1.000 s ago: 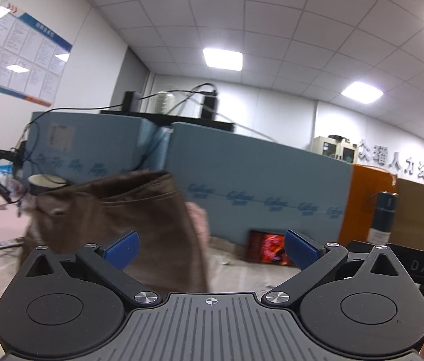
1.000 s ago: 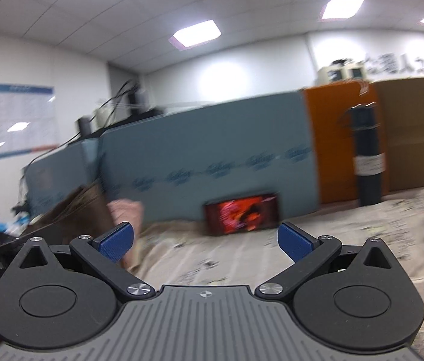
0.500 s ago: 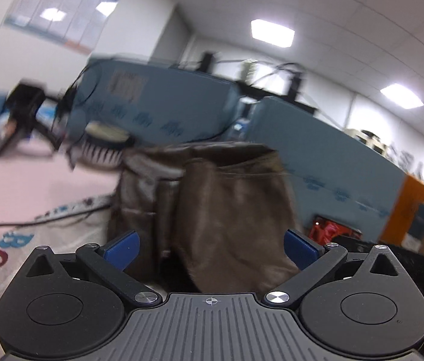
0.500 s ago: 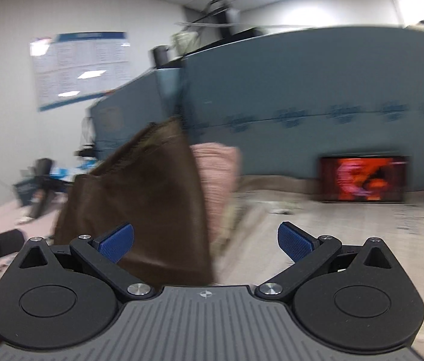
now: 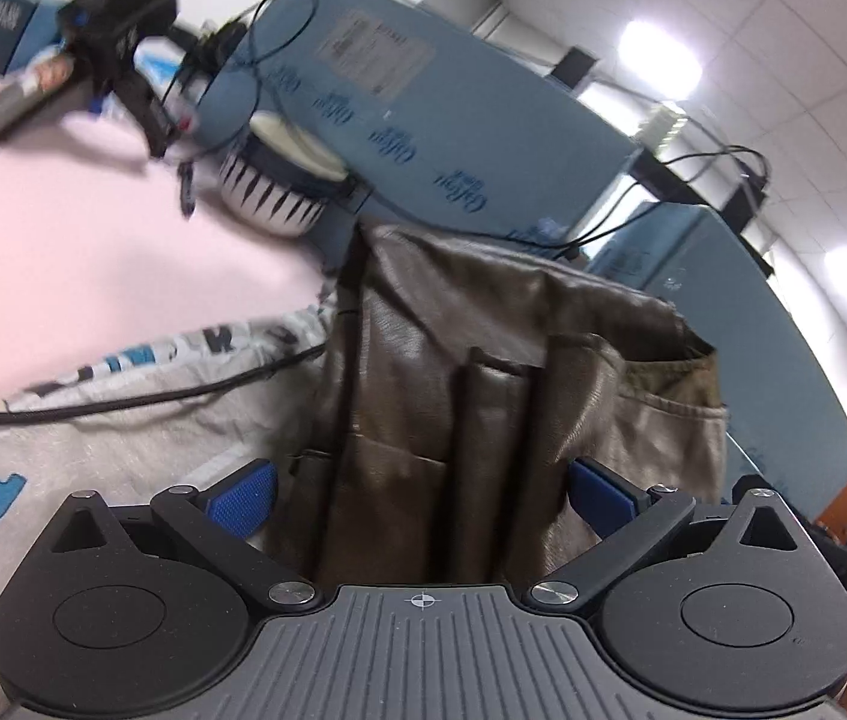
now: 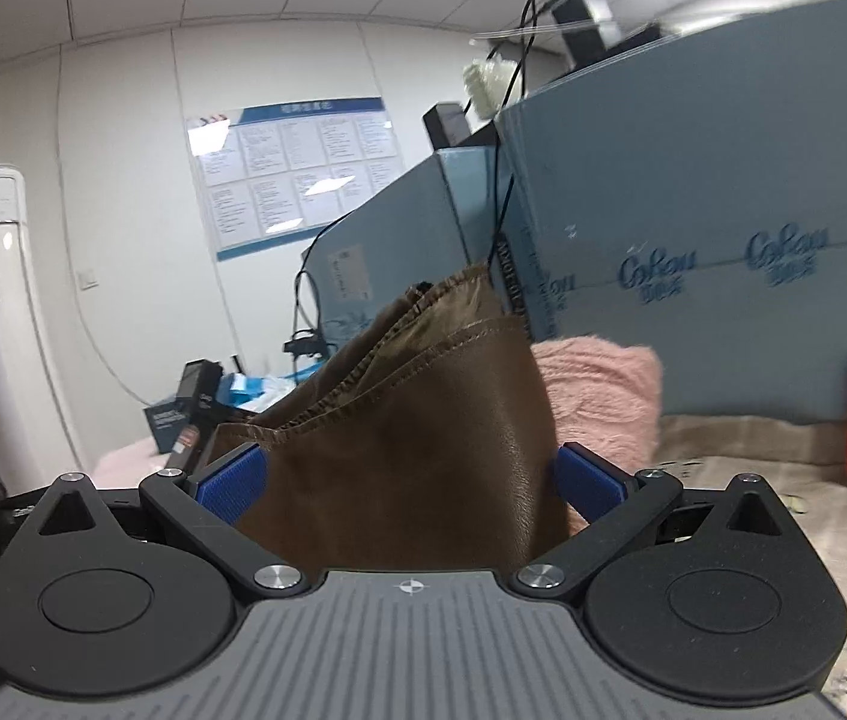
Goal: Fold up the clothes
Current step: 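Swing both tools toward the brown leather jacket beside the pink sweater, then grasp the jacket edge with the right gripper while the left gripper grasps another edge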
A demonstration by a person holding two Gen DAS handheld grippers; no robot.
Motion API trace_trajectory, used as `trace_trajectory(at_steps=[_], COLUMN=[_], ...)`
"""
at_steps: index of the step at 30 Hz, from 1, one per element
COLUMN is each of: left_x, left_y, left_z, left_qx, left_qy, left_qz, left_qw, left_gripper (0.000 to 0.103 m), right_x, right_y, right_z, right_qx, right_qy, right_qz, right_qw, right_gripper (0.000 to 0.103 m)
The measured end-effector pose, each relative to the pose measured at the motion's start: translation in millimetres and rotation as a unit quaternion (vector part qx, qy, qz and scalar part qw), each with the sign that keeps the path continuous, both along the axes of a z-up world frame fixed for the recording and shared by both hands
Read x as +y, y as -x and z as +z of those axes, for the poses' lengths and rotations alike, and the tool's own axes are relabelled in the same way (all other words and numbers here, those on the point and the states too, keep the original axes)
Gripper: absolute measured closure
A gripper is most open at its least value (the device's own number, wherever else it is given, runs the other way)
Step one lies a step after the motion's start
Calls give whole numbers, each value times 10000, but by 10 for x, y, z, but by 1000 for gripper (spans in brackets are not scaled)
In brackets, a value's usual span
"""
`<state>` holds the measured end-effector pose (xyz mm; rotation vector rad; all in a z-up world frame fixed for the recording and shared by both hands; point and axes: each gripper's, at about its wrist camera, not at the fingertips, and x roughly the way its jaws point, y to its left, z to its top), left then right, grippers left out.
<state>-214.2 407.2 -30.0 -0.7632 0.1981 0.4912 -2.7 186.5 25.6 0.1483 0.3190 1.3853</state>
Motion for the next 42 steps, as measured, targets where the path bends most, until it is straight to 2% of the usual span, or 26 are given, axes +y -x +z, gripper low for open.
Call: trace_trajectory(at_steps=[3, 6, 7, 9, 11, 14, 16, 17, 19, 20, 21, 23, 25, 27, 31, 33, 37, 42], left_x=[69, -83, -117, -134, -140, -160, -150, -145, -148, -149, -140, -133, -127, -119, -125, -166, -346, -691], left_y=[-80, -187, -206, -199, -175, -149, -139, -142, -142, -145, -145, -129, -97, -49, 32, 117, 382, 708], left_z=[-52, -29, -21, -24, -26, -4, 1, -3, -2, 0, 14, 16, 15, 13, 34, 76, 185, 292], left_qx=[86, 363, 405, 317, 146, -23, -40, -2, 64, 104, 128, 101, 35, -70, -234, -369, -633, -855], left_qy=[123, -289, -356, -335, -306, -377, -388, -386, -380, -387, -388, -386, -381, -366, -417, -536, -740, -772], left_qz=[-270, -640, -715, -869, -955, -1003, -959, -904, -810, -761, -726, -687, -634, -566, -439, -335, -127, -242], left_qw=[9995, 9969, 9960, 9951, 9949, 9942, 9946, 9952, 9960, 9963, 9965, 9968, 9973, 9977, 9979, 9973, 9952, 9930], left_gripper=[0, 0, 0, 0, 0, 1, 6, 14, 24, 31, 32, 42, 50, 58, 67, 70, 71, 73], right_x=[123, 127, 123, 100, 66, 9, -7, 8, 48, 61, 59, 44, 37, 5, 19, 7, -112, -466], right_y=[-89, -163, -148, -107, -100, -134, -156, -153, -118, -106, -93, -29, 119, 290, 611, 731, 871, 988], right_z=[-47, -133, -133, -116, -101, -79, -86, -102, -160, -176, -170, -145, -101, -37, 123, 186, 314, 412], right_qx=[44, 495, 496, 453, 623, 930, 1009, 892, 615, 578, 557, 409, 22, -266, -442, -343, 176, 912], right_qy=[14, -197, -192, -205, -273, -365, -331, -226, 37, 96, 90, 66, 97, 41, -95, -149, -260, -309], right_qz=[49, 124, 169, 294, 450, 669, 690, 580, 258, 171, 145, 84, -4, 5, 128, 187, 312, 476], right_qw=[10000, 9985, 9984, 9983, 9967, 9927, 9919, 9941, 9978, 9981, 9983, 9991, 10000, 9996, 9989, 9991, 9990, 9942], right_gripper=[0, 0, 0, 0, 3, 16, 27, 31, 53, 55, 61, 70, 81, 88, 89, 90, 90, 90])
